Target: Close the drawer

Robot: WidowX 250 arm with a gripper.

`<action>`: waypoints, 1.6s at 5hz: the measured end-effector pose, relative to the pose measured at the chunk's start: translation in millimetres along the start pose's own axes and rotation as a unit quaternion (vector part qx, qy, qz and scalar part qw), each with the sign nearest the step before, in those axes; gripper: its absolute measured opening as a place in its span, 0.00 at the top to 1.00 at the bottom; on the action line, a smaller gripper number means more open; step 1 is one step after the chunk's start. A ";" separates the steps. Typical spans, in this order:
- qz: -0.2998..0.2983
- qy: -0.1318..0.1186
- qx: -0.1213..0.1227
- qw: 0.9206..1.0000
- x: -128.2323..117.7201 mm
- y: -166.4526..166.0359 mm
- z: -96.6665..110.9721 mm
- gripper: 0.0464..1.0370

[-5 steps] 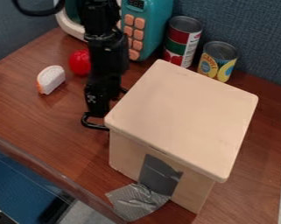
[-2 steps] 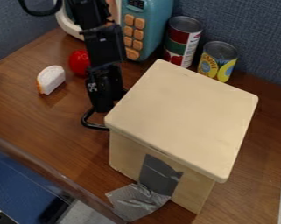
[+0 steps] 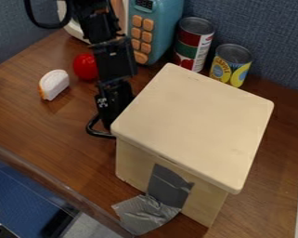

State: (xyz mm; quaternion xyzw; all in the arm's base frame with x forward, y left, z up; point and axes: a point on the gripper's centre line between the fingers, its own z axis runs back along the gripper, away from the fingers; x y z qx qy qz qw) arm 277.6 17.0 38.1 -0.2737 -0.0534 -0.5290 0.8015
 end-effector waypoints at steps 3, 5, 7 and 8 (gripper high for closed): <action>0.015 -0.033 -0.042 0.998 10.0 -14.7 -3.1 0.04; 0.023 -0.040 -0.039 0.998 14.5 -20.8 7.3 0.04; 0.201 -0.004 0.146 0.969 -45.2 -30.2 98.3 0.04; 0.300 0.033 0.234 0.924 -75.9 -46.9 124.8 0.04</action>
